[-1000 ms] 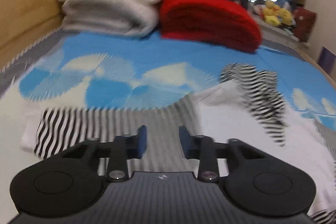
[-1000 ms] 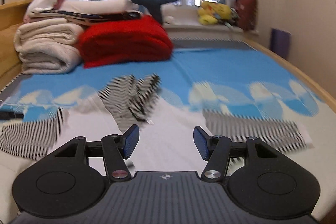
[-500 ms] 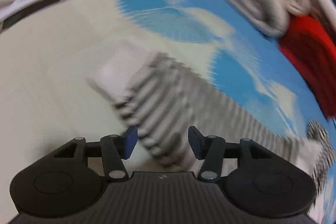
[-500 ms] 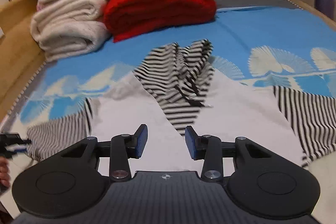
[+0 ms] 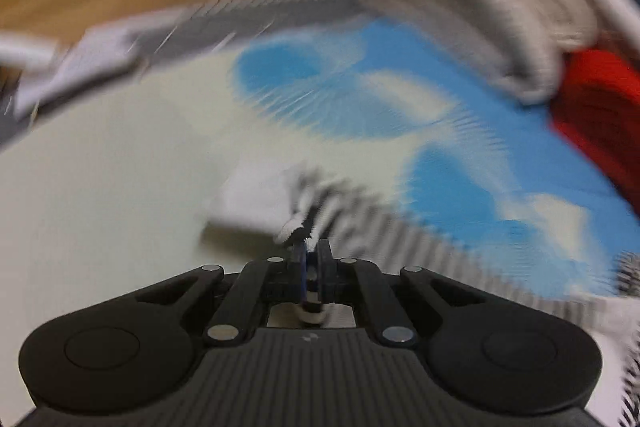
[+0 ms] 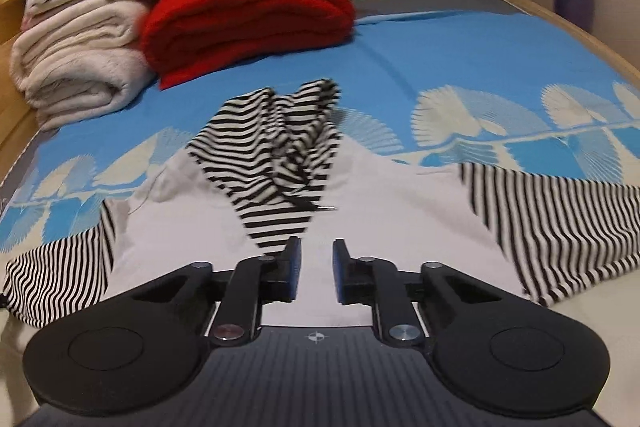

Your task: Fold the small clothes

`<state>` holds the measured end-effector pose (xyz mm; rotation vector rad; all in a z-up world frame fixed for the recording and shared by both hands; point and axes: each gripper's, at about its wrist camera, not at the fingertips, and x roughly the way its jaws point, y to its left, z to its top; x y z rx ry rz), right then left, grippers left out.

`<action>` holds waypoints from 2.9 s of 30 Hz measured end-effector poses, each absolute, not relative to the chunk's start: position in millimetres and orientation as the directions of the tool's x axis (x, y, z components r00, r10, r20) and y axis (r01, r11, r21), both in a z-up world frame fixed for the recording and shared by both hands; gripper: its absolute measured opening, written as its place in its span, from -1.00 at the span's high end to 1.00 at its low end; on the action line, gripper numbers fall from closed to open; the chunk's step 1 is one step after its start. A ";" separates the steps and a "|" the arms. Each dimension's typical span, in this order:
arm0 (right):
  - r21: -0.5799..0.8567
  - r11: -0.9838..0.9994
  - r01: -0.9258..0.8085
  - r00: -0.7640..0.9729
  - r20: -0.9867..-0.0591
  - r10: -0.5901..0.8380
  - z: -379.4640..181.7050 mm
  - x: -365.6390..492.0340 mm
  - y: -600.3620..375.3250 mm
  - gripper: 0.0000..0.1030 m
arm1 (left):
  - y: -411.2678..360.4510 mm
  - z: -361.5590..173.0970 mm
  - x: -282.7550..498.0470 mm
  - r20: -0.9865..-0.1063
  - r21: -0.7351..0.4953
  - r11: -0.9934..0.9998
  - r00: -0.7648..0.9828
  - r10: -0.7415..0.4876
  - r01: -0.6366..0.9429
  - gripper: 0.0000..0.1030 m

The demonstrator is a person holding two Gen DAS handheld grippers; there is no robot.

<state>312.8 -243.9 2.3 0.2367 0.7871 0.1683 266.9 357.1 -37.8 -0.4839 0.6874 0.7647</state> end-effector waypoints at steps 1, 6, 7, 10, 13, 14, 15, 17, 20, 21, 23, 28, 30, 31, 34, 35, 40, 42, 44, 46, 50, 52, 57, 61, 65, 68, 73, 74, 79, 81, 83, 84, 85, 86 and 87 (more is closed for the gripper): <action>0.276 0.960 -0.053 0.695 -0.680 0.234 1.7 311.4 -246.9 0.72 | 330.3 -21.5 270.0 -0.670 -0.172 0.684 0.593 0.447 -0.709 0.93; 0.288 0.957 -0.031 0.682 -0.694 0.231 -3.8 305.3 -256.8 0.71 | 194.4 29.5 270.8 -0.482 -0.302 0.912 0.870 0.105 -0.277 0.92; 0.296 0.955 -0.028 0.670 -0.703 0.238 -6.2 305.0 -258.3 0.70 | 169.7 32.2 270.3 -0.469 -0.359 0.921 0.882 -0.037 -0.152 0.92; 0.301 0.953 -0.024 0.662 -0.710 0.240 -9.8 303.6 -260.7 0.70 | 120.4 26.7 270.8 -0.473 -0.500 0.858 0.791 -0.388 0.121 0.81; 0.304 0.953 -0.006 0.660 -0.714 0.232 -14.2 302.6 -265.4 0.69 | 120.8 16.2 264.4 -0.502 -0.502 0.864 0.804 -0.319 0.029 0.42; 0.308 0.951 0.008 0.657 -0.719 0.227 -17.0 302.2 -268.5 0.69 | 128.0 10.2 265.8 -0.526 -0.513 0.858 0.802 -0.285 -0.032 0.42; 0.312 0.950 0.023 0.652 -0.725 0.223 -20.3 302.1 -271.5 0.68 | 136.3 3.7 267.6 -0.559 -0.511 0.853 0.794 -0.239 -0.103 0.41; 0.322 0.946 0.049 0.633 -0.742 0.220 -27.1 303.6 -276.5 0.68 | 153.2 -8.8 274.0 -0.651 -0.454 0.855 0.748 -0.127 -0.250 0.42; 0.392 0.915 0.100 0.601 -0.756 0.258 -37.0 312.6 -285.3 0.68 | 163.1 -17.0 280.7 -0.735 -0.373 0.855 0.678 -0.035 -0.360 0.42; 0.425 0.895 0.137 0.589 -0.761 0.271 -42.6 317.3 -289.2 0.62 | 166.9 -18.8 281.2 -0.735 -0.377 0.852 0.677 -0.037 -0.362 0.42; 0.462 0.864 0.202 0.562 -0.777 0.284 -54.6 325.6 -295.5 0.49 | 167.3 -21.4 282.1 -0.731 -0.370 0.865 0.681 -0.045 -0.340 0.41; 0.546 0.726 0.418 0.442 -0.821 0.362 -98.7 344.0 -305.9 0.39 | 155.5 -20.3 307.1 -0.734 -0.364 0.872 0.677 -0.053 -0.326 0.41; 0.560 0.694 0.452 0.417 -0.821 0.391 -108.6 350.9 -303.2 0.39 | 154.7 -18.5 313.7 -0.729 -0.361 0.877 0.682 -0.055 -0.316 0.41; 0.557 0.693 0.457 0.410 -0.824 0.392 -112.2 355.6 -300.2 0.39 | 154.5 -17.7 318.2 -0.727 -0.359 0.880 0.684 -0.055 -0.311 0.41; 0.521 0.711 0.471 0.404 -0.844 0.351 -119.2 366.5 -296.1 0.39 | 155.5 -16.9 329.1 -0.724 -0.364 0.882 0.686 -0.066 -0.299 0.41; 0.505 0.713 0.486 0.398 -0.855 0.333 -122.2 369.3 -296.0 0.39 | 156.4 -17.2 332.1 -0.724 -0.366 0.882 0.686 -0.070 -0.296 0.41; 0.498 0.699 0.512 0.420 -0.856 0.303 -127.3 378.4 -300.1 0.89 | 163.3 -19.9 343.2 -0.733 -0.358 0.884 0.677 -0.067 -0.301 0.41; 0.515 0.712 0.477 0.500 -0.825 0.262 -109.0 376.3 -300.9 0.90 | 167.8 -19.8 345.2 -0.735 -0.352 0.884 0.676 -0.058 -0.307 0.41; 0.543 0.753 0.373 0.626 -0.746 0.227 -75.9 371.6 -297.0 0.91 | 171.3 -19.6 345.8 -0.738 -0.345 0.885 0.673 -0.050 -0.313 0.41; 0.515 0.804 0.298 0.737 -0.659 0.150 -45.6 361.3 -291.7 0.91 | 172.7 -20.5 345.4 -0.744 -0.338 0.886 0.666 -0.045 -0.318 0.41; 0.419 0.802 0.425 0.687 -0.727 0.015 -50.6 358.7 -301.6 0.91 | 163.5 -28.9 346.7 -0.779 -0.303 0.901 0.626 -0.047 -0.310 0.41; 0.325 0.778 0.538 0.556 -0.830 -0.037 -74.6 365.5 -310.9 0.87 | 153.4 -35.5 348.0 -0.801 -0.276 0.918 0.597 -0.056 -0.284 0.42; 0.255 0.813 0.523 0.578 -0.807 -0.118 -67.3 365.0 -306.1 0.83 | 126.6 -51.0 347.2 -0.828 -0.250 0.943 0.553 -0.091 -0.220 0.41; 0.348 0.879 0.325 0.682 -0.730 0.037 -56.1 366.0 -294.2 0.31 | 115.2 -72.7 342.4 -0.856 -0.269 0.933 0.503 -0.117 -0.240 0.35; 0.341 0.907 0.249 0.553 -0.819 0.156 -92.6 378.8 -278.3 0.16 | 107.4 -94.4 341.6 -0.904 -0.226 0.940 0.414 -0.105 -0.254 0.35; 0.289 0.903 0.318 0.436 -0.890 0.132 -118.7 381.1 -277.2 0.16 | 109.6 -90.7 341.0 -0.903 -0.226 0.940 0.417 -0.104 -0.254 0.25; 0.338 0.893 0.298 0.499 -0.853 0.156 -94.4 383.1 -279.6 0.08 | 111.8 -84.6 339.8 -0.894 -0.179 0.954 0.444 -0.057 -0.240 0.02; 0.340 0.894 0.291 0.512 -0.845 0.155 -91.2 383.7 -280.7 0.08 | 113.3 -91.3 339.7 -0.908 -0.161 0.955 0.417 -0.044 -0.248 0.02; 0.313 0.876 0.367 0.440 -0.888 0.133 -108.7 385.7 -291.4 0.07 | 123.6 -91.6 336.9 -0.909 -0.174 0.944 0.413 -0.045 -0.281 0.02; 0.331 0.855 0.399 0.429 -0.892 0.145 -110.9 381.4 -295.4 0.07 | 125.3 -84.3 336.4 -0.893 -0.205 0.935 0.446 -0.058 -0.288 0.02; 0.330 0.865 0.377 0.451 -0.881 0.140 -104.8 381.2 -293.7 0.07 | 121.0 -82.8 338.3 -0.890 -0.195 0.943 0.453 -0.054 -0.270 -0.02; 0.327 0.873 0.362 0.463 -0.876 0.136 -103.0 380.4 -292.3 0.07 | 119.0 -85.5 339.5 -0.896 -0.191 0.945 0.440 -0.058 -0.264 -0.07; 0.329 0.876 0.353 0.468 -0.873 0.139 -103.3 379.8 -292.5 0.05 | 118.0 -91.2 340.4 -0.907 -0.196 0.945 0.415 -0.072 -0.263 -0.07; 0.336 0.870 0.360 0.458 -0.876 0.149 -107.0 380.9 -294.5 0.05 | 117.8 -97.0 338.9 -0.915 -0.201 0.944 0.393 -0.086 -0.261 -0.08; 0.346 0.858 0.379 0.441 -0.883 0.162 -111.7 380.9 -298.2 0.05 | 116.5 -98.8 338.4 -0.918 -0.189 0.949 0.389 -0.080 -0.252 -0.08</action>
